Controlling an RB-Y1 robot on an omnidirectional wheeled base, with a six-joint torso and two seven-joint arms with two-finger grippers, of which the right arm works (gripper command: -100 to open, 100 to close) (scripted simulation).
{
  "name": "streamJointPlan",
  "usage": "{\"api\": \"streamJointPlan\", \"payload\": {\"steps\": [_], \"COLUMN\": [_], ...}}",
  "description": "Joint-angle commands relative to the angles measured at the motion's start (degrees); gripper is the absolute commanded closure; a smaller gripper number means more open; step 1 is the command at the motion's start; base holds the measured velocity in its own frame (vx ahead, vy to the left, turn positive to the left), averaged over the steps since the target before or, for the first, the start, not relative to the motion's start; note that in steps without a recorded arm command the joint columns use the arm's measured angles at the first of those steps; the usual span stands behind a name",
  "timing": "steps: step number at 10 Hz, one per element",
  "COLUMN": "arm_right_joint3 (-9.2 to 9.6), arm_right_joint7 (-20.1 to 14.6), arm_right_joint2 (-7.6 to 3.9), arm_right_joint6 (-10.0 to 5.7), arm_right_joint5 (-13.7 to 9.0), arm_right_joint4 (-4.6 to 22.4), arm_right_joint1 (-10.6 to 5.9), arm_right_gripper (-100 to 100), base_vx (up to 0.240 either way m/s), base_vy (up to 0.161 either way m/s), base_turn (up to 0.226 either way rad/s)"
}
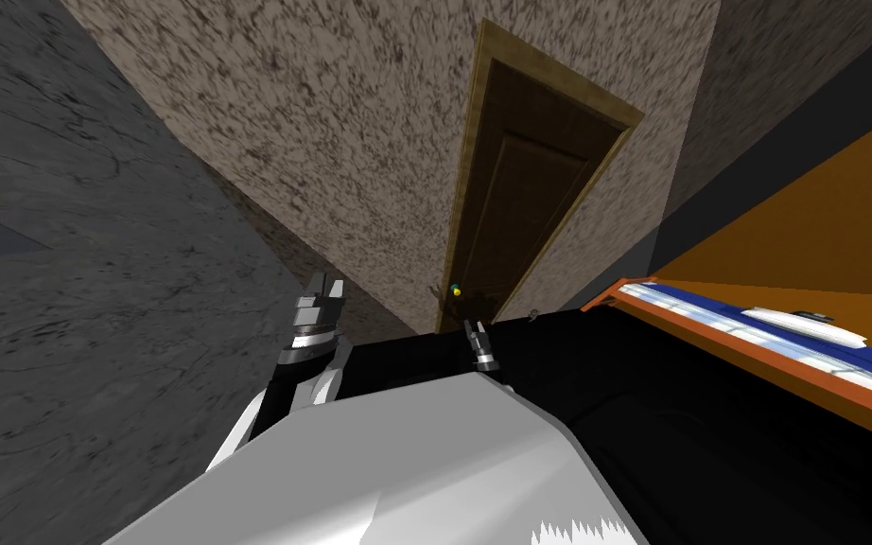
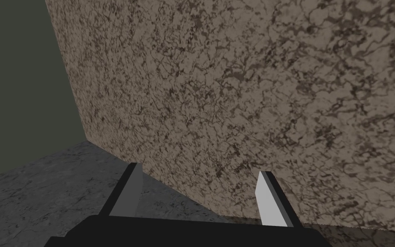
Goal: Pull the door open
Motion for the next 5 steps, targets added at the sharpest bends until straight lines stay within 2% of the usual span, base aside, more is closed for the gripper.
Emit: {"api": "streamJointPlan", "payload": {"steps": [1,5], "arm_right_joint3": [0.10,0.11], "arm_right_joint7": [1.85,5.90], "arm_right_joint2": [0.12,0.18], "arm_right_joint6": [-0.58,-2.11], "arm_right_joint5": [0.38,1.16], "arm_right_joint4": [1.03,4.27], "arm_right_joint1": [0.32,0.58], "arm_right_gripper": [-100,-100], "base_vx": [0.102,0.097], "base_vy": [-0.022,-0.012], "base_turn": [0.023,0.020]}}
